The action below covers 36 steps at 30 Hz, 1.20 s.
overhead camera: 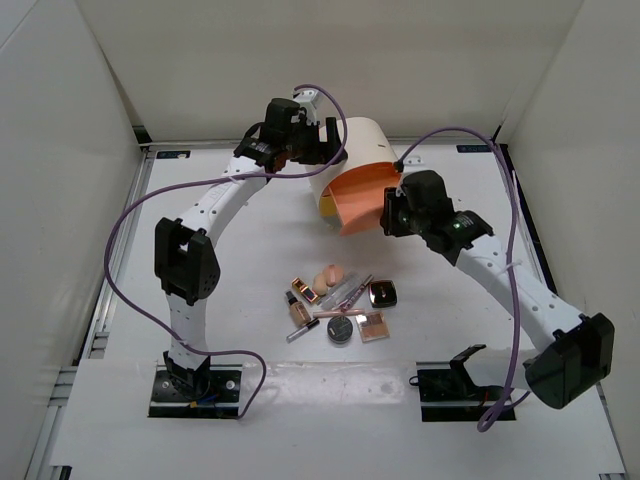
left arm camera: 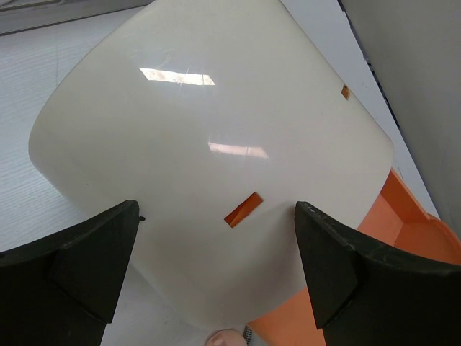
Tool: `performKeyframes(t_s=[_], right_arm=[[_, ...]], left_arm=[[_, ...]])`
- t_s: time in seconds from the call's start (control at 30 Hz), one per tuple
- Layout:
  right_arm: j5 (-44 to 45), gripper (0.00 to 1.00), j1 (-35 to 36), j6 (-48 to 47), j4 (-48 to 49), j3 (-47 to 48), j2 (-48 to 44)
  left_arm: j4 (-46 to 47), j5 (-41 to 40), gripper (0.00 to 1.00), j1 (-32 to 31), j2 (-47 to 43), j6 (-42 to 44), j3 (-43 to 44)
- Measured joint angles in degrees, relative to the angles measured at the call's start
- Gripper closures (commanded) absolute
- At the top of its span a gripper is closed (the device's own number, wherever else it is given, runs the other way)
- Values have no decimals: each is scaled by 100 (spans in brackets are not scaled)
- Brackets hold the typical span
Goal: Organize the makeup
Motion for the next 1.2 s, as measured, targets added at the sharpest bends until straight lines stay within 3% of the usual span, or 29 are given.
performKeyframes(t_s=[0.03,0.1,0.13,0.33,0.53,0.67,0.73,0.77,0.8,1.03,1.2], right_arm=[[-2,55,0,-33,0,0,22],[-39,55,2,-122,4,2,70],[-48,63,4,-155,9,2,90],[-20,78,4,-262,409,2,188],[107,78,2,-258,1121,11,468],[109,52,0,-275,1110,68,527],[101,29,0,-291,1060,68,511],[83,8,2,-337,1001,68,492],[68,1,2,-372,918,68,459],[-164,1,2,-553,162,-87,-382],[-391,1,7,-393,-258,-789,-831]], left_arm=[[2,-2,2,0,0,0,0],[4,-9,2,0,0,0,0],[4,-7,2,0,0,0,0],[2,-13,2,-2,0,0,0],[0,-13,2,-7,0,2,0],[0,-22,2,-7,0,2,0],[-7,-50,2,-9,-2,4,0],[-24,-81,2,-9,-4,7,7],[-42,-120,2,-13,-9,20,11],[-645,-1084,2,-57,-343,221,-133],[-1040,-1928,2,-76,-1482,177,-1884]])
